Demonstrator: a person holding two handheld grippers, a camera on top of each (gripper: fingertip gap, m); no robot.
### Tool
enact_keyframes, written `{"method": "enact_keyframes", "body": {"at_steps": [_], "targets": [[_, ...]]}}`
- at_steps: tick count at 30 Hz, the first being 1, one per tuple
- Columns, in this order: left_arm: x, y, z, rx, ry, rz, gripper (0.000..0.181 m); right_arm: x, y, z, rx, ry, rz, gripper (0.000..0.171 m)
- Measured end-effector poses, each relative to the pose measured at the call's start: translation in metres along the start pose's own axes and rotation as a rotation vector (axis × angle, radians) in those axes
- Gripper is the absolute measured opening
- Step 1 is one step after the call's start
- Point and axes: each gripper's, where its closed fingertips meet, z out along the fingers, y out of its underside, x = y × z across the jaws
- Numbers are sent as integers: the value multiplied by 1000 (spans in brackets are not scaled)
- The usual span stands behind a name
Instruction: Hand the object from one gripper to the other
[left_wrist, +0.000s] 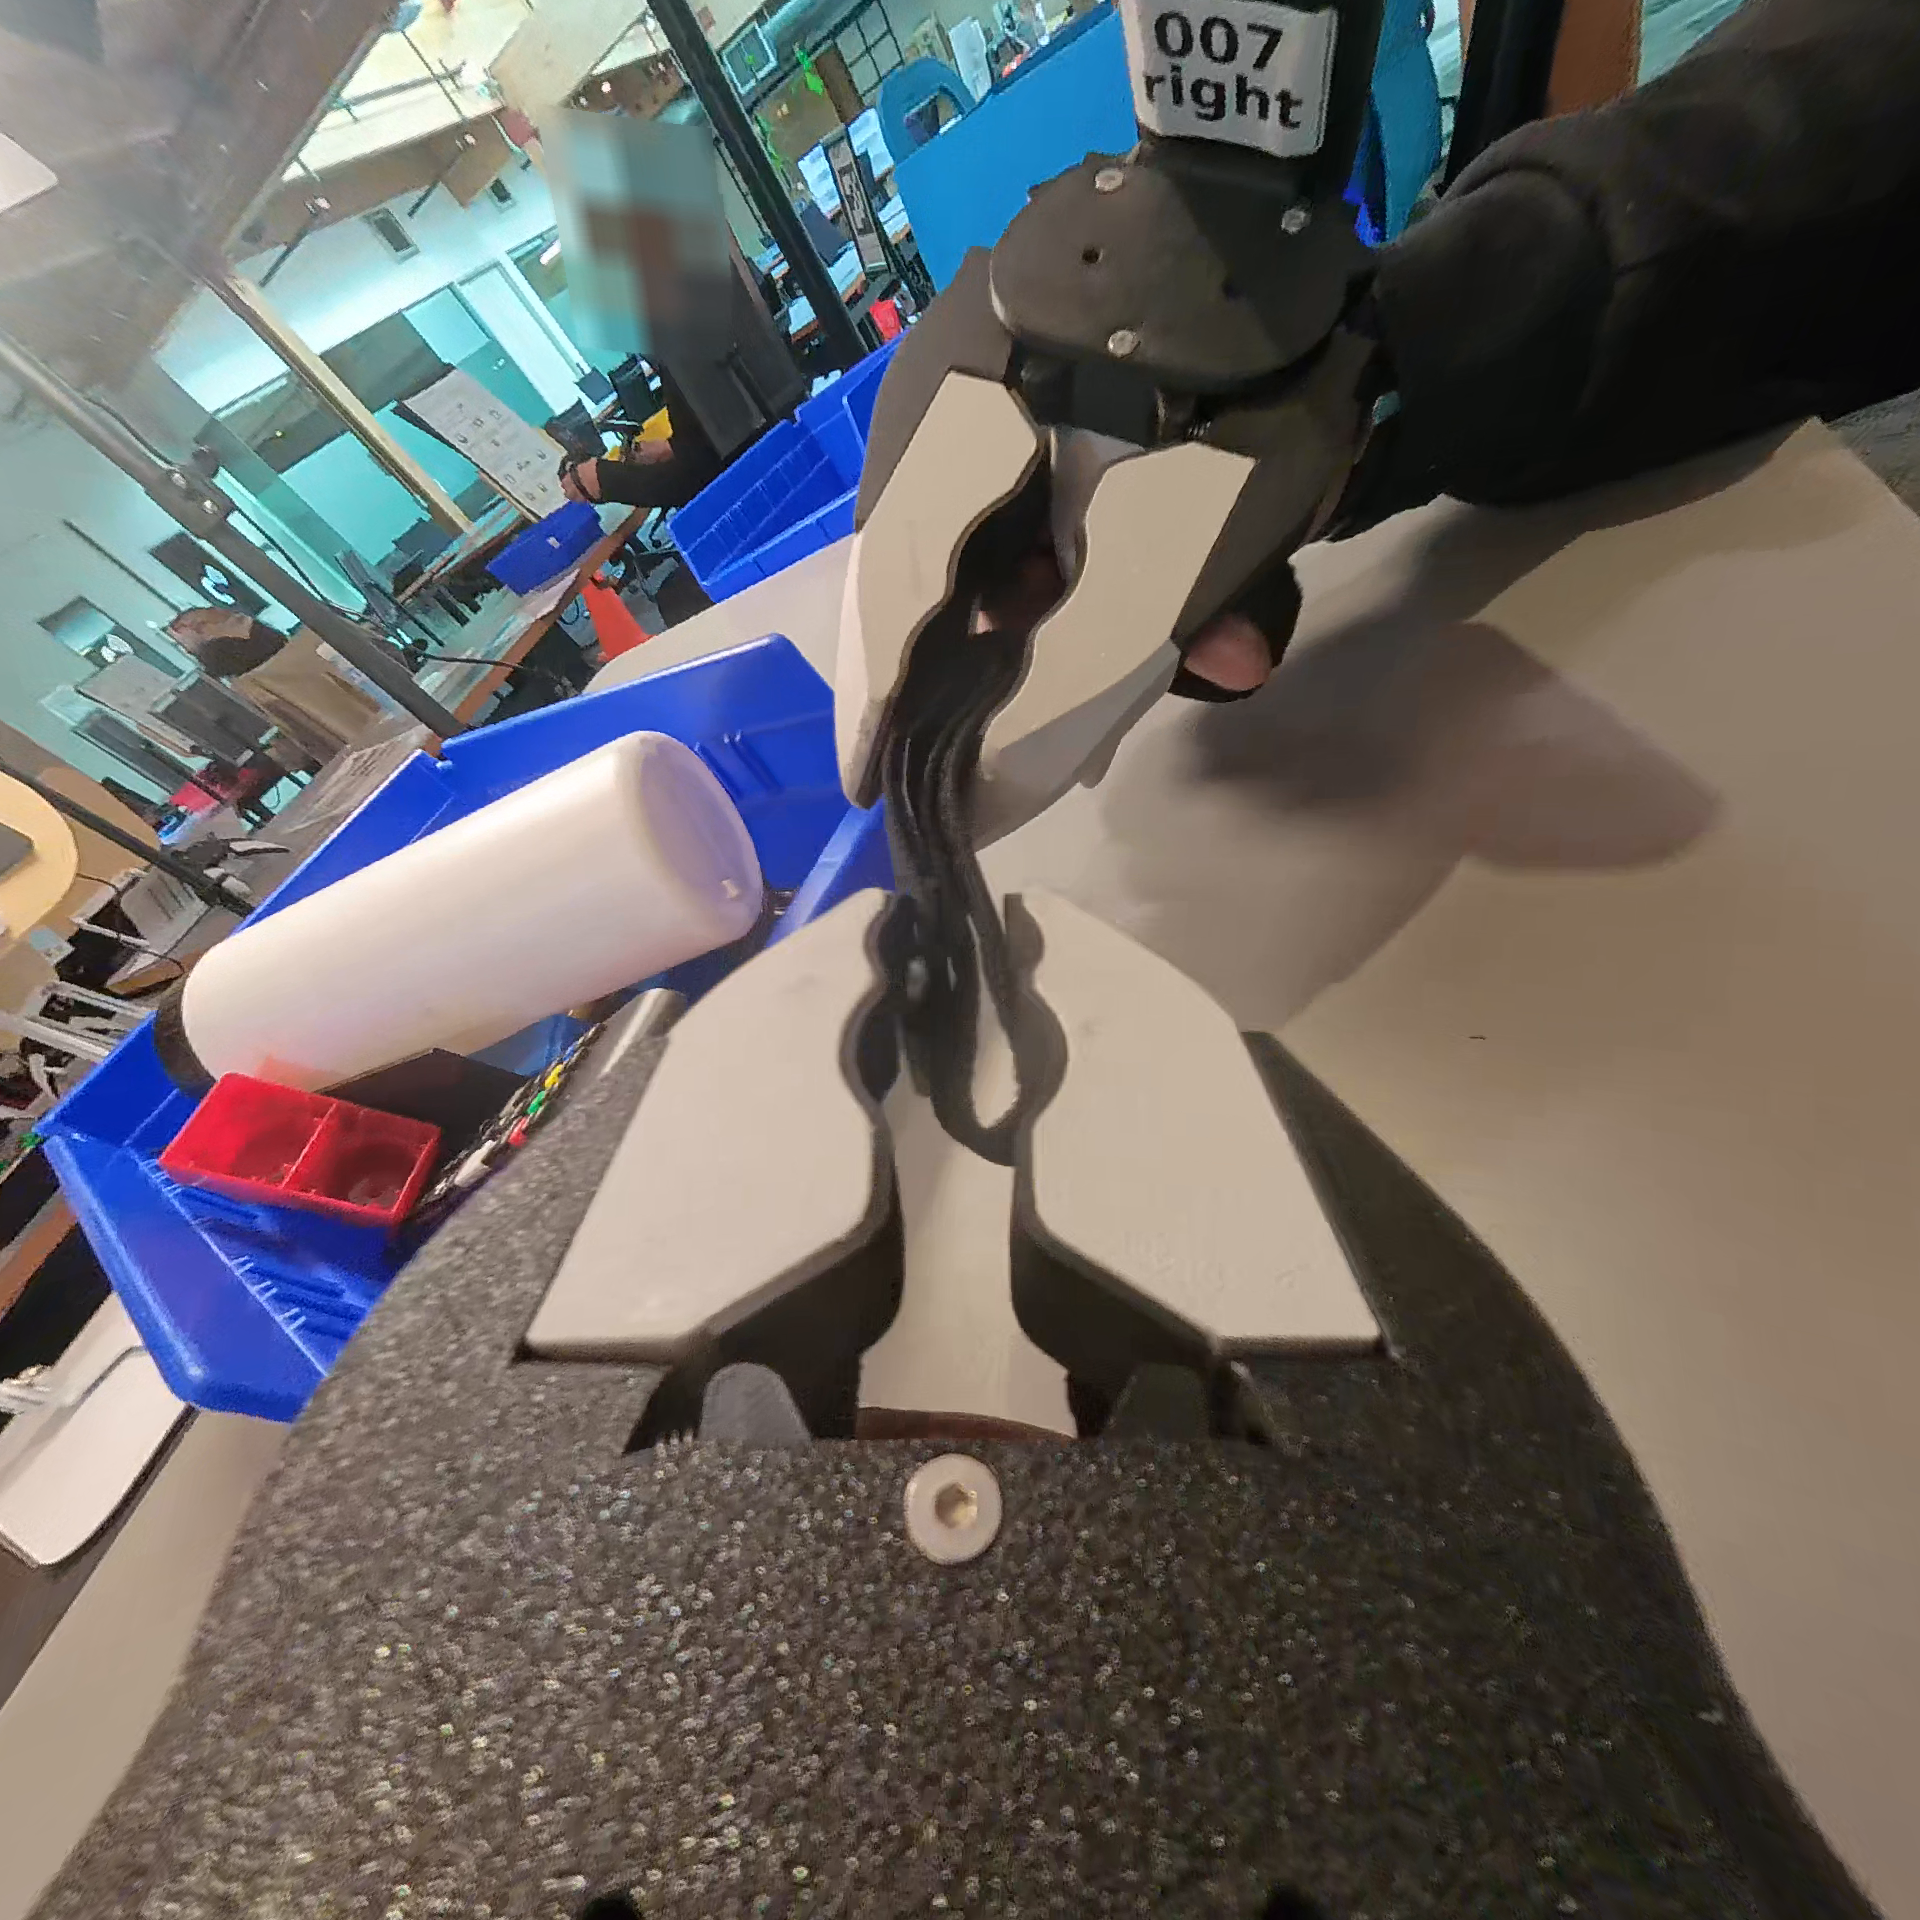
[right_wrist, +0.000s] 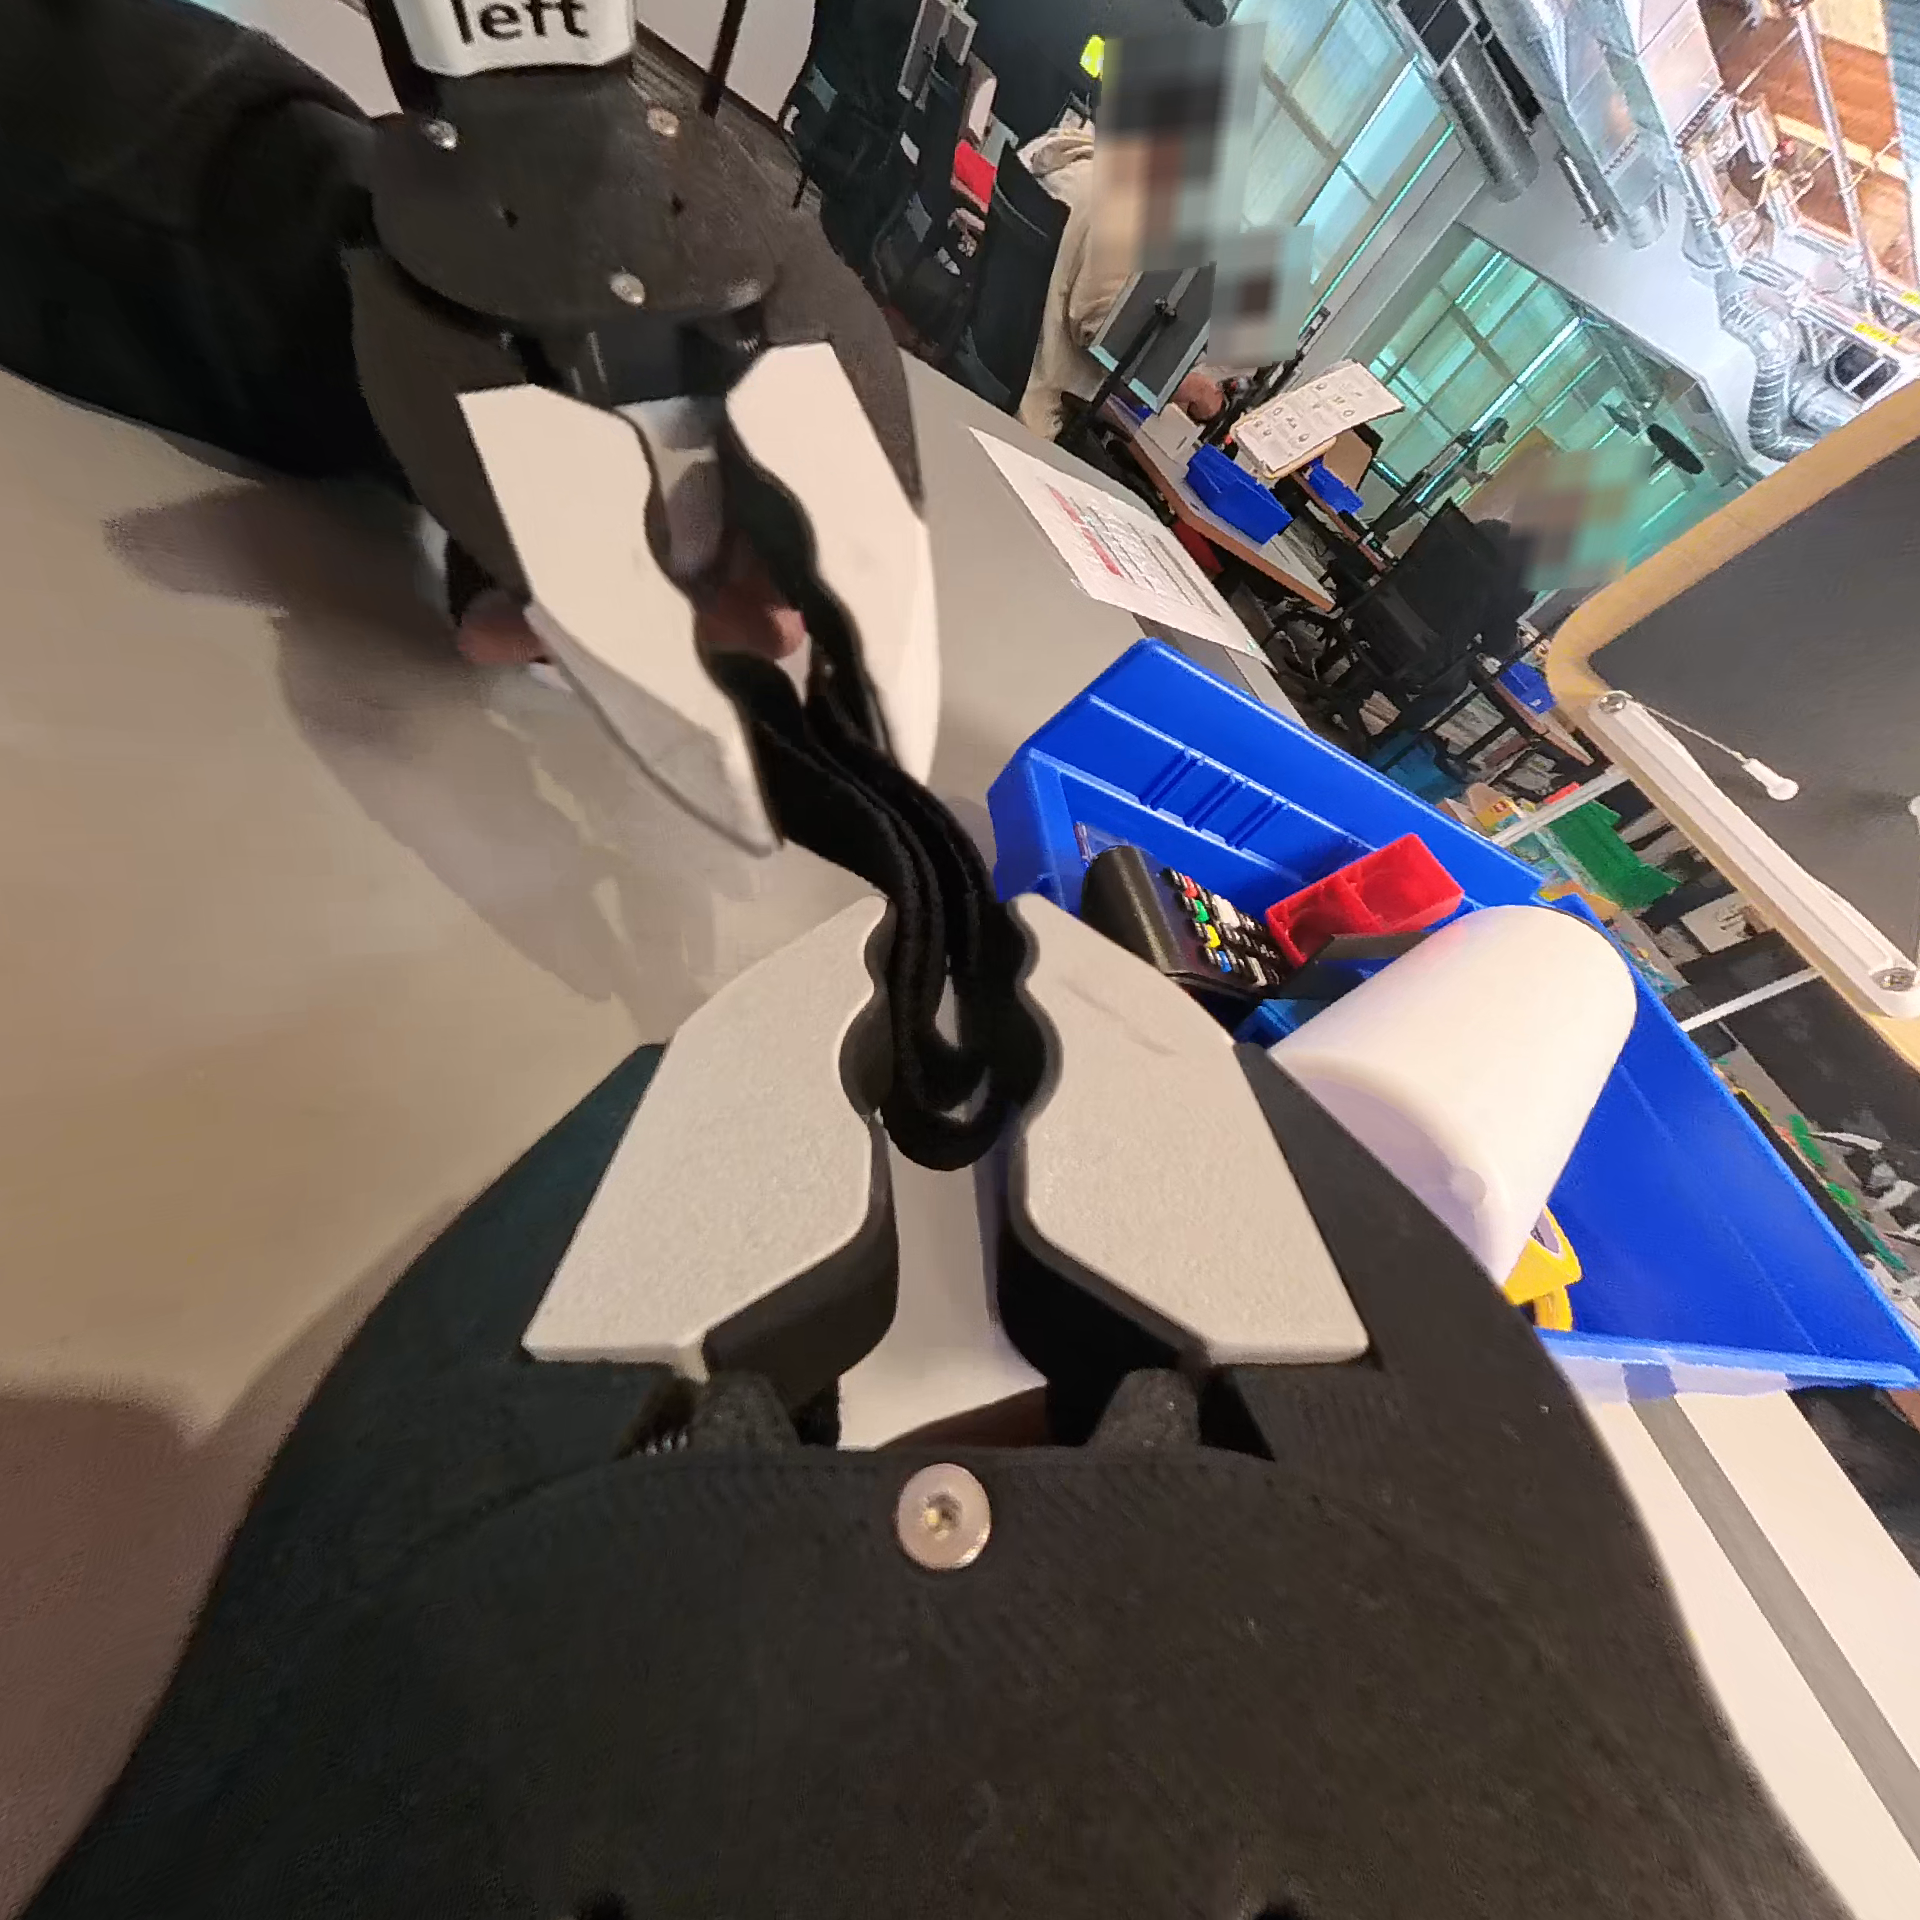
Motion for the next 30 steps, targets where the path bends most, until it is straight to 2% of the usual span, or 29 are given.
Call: {"method": "enact_keyframes", "body": {"at_steps": [8, 11, 14, 20, 27, 30], "targets": [[-12, 3, -1, -38, -54, -82, 12, 15, -1, 0, -6, 151, -125, 35], [-20, 4, -2, -32, -76, -166, 12, 25, -6, -3, 1, 274, -253, 43], [-29, 6, -4, -20, -88, -292, 12, 35, -17, -11, 31, 409, -380, 44], [-38, -8, -8, 158, 5, -723, 12, 34, -26, -13, 22, 534, -597, 49], [-33, -28, -8, 424, 307, -1317, 12, 21, -32, -2, -55, 704, -979, 59], [-26, -32, -4, 456, 367, -1430, 12, 26, -28, 2, -98, 756, -1041, 59]]}}
